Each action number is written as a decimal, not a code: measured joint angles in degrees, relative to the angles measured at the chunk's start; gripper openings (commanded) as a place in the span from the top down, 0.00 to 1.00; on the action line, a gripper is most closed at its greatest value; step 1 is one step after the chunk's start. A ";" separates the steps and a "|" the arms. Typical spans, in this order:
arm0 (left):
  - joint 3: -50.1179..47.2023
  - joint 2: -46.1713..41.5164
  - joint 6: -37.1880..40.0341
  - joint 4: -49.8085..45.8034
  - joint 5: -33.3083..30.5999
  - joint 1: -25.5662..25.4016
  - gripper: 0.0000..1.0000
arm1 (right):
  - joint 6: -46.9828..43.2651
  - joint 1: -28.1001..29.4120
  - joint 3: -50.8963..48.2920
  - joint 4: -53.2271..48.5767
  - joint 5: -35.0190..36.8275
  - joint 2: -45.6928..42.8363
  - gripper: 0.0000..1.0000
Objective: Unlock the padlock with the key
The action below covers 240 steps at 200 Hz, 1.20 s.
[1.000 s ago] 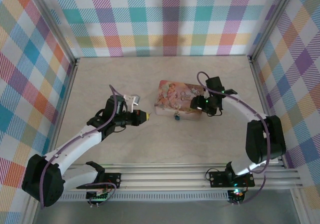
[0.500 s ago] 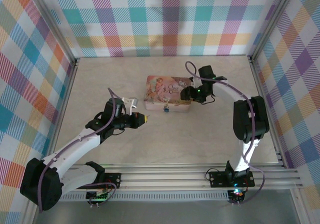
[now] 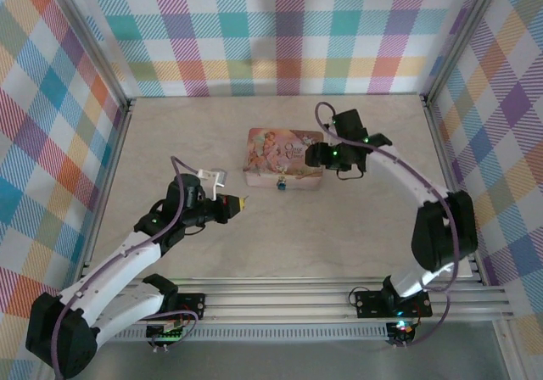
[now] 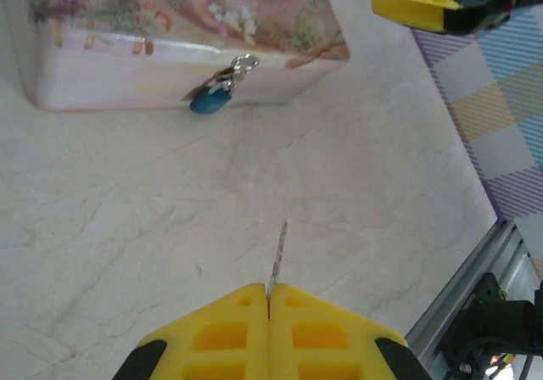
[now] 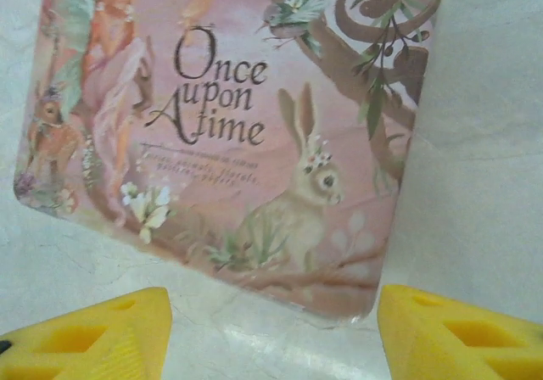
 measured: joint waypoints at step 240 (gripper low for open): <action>-3.41 -2.82 2.21 -7.30 1.18 0.20 1.00 | 19.87 23.17 0.85 12.59 31.93 20.02 0.46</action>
